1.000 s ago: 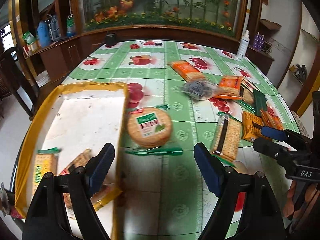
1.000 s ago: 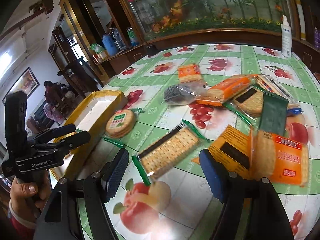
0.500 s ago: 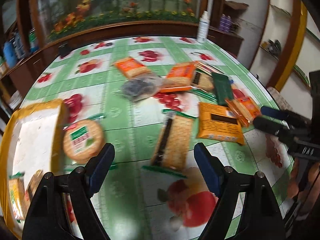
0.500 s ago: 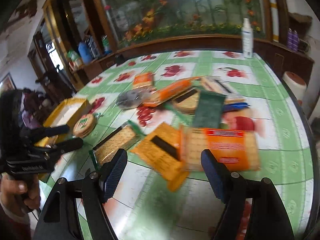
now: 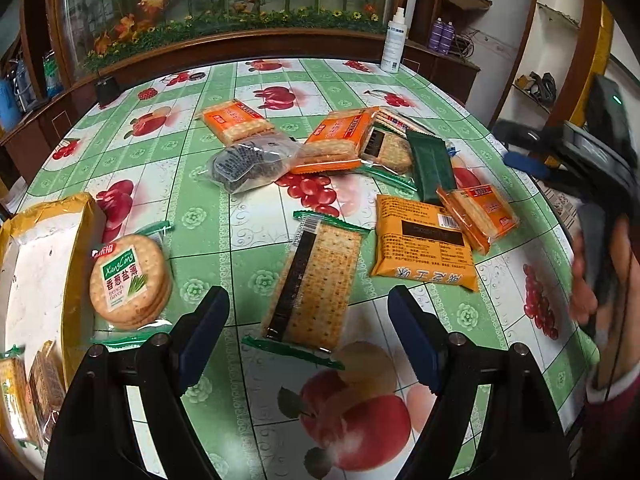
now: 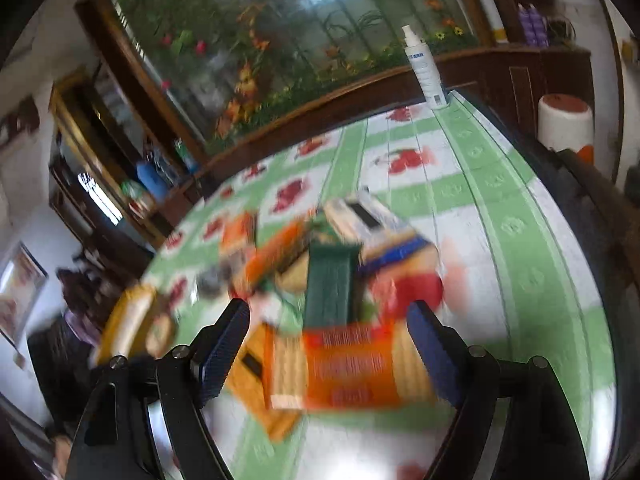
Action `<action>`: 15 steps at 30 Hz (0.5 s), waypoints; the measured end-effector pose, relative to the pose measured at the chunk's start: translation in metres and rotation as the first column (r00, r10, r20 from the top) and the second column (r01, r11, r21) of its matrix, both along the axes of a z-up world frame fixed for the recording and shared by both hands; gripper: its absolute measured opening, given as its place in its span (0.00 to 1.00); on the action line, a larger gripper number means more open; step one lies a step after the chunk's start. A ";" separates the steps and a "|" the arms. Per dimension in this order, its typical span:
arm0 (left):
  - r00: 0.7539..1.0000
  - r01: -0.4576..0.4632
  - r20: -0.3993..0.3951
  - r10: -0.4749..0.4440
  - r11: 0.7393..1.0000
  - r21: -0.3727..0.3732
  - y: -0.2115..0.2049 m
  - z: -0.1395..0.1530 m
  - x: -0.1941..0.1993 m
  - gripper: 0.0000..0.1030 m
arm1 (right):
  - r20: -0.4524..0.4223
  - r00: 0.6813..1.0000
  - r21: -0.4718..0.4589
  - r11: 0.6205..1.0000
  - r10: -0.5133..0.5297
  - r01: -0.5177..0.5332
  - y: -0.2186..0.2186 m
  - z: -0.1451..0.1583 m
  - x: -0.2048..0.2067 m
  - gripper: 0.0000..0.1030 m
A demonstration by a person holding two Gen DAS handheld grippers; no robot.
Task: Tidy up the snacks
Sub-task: 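Move both grippers back from the tray to the snack pile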
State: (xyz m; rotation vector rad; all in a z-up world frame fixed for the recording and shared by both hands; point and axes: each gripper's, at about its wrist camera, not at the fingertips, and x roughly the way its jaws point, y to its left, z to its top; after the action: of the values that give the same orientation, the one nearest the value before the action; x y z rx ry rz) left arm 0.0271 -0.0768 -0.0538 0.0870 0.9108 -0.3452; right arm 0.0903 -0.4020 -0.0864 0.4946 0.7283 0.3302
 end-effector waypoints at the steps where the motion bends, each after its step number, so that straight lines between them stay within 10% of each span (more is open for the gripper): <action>1: 1.000 0.003 0.002 -0.003 1.000 0.002 -0.001 0.001 0.000 0.79 | 0.002 1.000 0.001 1.000 -0.003 0.003 0.000 0.000 0.007 0.82; 15: 1.000 0.005 -0.030 -0.005 1.000 -0.001 0.002 -0.010 0.016 0.79 | -0.083 0.983 -0.043 0.985 0.164 -0.168 0.029 -0.005 -0.030 0.90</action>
State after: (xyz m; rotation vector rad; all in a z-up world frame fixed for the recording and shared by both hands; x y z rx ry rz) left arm 0.0429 -0.0750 -0.0634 0.0835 0.9402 -0.3525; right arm 0.0599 -0.3730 -0.0910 0.4019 0.8554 0.4495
